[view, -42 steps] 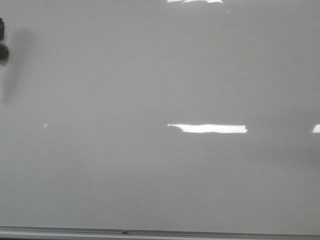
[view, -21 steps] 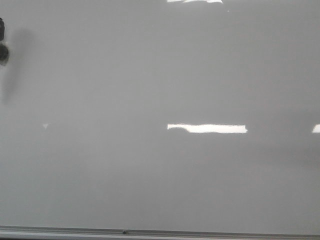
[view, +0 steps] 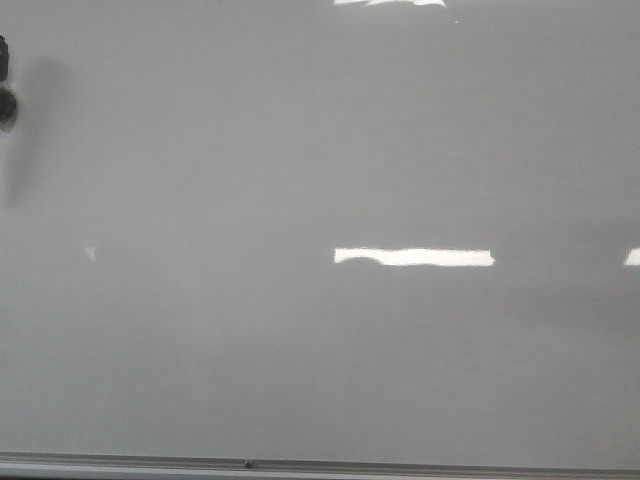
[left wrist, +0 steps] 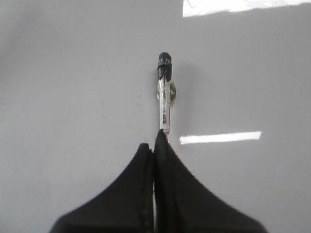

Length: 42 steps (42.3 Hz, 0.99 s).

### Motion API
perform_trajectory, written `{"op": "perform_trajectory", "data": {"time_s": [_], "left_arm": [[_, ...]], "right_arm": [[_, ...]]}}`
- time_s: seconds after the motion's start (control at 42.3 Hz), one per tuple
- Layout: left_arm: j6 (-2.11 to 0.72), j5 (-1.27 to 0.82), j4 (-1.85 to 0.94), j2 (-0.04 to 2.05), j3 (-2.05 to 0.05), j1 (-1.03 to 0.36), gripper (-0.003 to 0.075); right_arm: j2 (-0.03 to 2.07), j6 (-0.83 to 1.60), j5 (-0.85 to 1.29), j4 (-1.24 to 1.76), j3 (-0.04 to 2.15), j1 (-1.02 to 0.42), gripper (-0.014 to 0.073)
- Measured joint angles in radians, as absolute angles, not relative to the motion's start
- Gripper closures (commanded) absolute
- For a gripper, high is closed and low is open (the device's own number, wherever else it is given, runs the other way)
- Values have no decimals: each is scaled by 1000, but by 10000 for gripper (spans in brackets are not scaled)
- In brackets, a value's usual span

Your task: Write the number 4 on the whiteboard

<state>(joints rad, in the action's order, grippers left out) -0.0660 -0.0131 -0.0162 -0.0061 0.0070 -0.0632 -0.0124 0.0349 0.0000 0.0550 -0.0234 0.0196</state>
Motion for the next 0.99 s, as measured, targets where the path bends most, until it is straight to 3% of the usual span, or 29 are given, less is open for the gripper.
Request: {"op": "perform_trajectory", "data": {"time_s": [0.307,0.52,0.732,0.992], "left_arm": [[-66,24,-23,-6,-171,-63,741],[-66,-103,-57,52,-408,-63,741],[-66,-319,-60,227,-653,-63,741],[-66,-454,-60,376,-738,-63,741]], "right_arm": [[-12,35,190,55,222,20,662],[16,35,300,55,424,20,662],[174,35,441,55,627,20,662],[356,35,567,55,741,20,662]]}}
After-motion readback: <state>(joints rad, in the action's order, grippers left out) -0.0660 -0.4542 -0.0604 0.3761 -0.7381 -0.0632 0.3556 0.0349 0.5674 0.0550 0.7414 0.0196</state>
